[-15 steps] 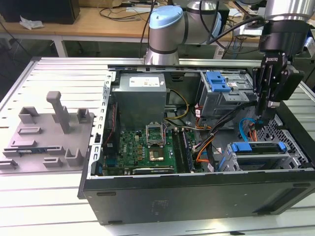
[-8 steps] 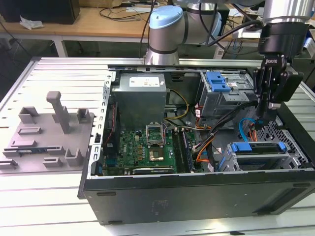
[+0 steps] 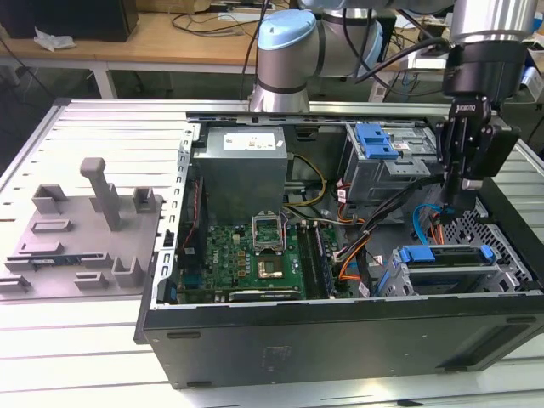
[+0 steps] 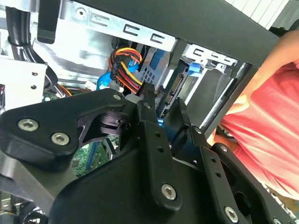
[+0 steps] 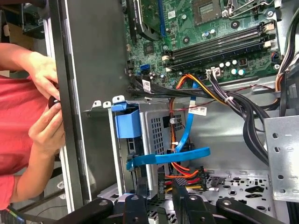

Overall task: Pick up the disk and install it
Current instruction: 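Insert the first disk wire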

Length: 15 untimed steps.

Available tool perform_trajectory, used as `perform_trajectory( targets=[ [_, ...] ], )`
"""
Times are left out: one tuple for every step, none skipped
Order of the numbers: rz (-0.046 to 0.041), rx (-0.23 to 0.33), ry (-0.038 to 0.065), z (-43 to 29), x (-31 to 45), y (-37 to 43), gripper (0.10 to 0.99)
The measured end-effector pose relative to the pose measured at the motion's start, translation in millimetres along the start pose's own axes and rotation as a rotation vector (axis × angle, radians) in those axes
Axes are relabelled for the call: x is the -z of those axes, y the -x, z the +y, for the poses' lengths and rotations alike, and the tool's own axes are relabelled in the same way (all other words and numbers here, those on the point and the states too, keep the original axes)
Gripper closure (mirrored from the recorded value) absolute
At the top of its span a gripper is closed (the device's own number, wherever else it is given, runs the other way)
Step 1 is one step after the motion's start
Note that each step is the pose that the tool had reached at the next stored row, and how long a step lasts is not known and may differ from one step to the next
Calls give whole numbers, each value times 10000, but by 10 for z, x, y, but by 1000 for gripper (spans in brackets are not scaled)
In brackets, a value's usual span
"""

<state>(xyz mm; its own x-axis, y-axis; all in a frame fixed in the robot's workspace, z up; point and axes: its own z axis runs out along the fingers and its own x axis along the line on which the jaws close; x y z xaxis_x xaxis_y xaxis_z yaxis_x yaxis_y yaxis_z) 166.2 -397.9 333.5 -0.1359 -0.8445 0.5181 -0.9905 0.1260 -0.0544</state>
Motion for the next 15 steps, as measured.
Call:
perform_trajectory(
  targets=[
    [-2,-25,-16,5,-1,8,737],
    [-6,-67,-23,7,-5,21,737],
    [-4,-110,-15,8,-8,25,737],
    [1,-186,17,8,-13,29,737],
    [11,-320,91,8,-18,32,737],
    [15,-396,136,8,-20,34,737],
    [20,-462,175,9,-22,35,737],
    [21,-479,185,9,-22,36,737],
    [20,-480,186,9,-22,36,737],
    [23,-479,186,8,-23,36,737],
    [37,-478,182,6,-23,37,737],
    [56,-474,177,5,-23,37,737],
    [65,-465,169,5,-24,38,737],
    [78,-433,147,5,-26,39,737],
    [87,-381,112,5,-28,40,737]
  ],
)
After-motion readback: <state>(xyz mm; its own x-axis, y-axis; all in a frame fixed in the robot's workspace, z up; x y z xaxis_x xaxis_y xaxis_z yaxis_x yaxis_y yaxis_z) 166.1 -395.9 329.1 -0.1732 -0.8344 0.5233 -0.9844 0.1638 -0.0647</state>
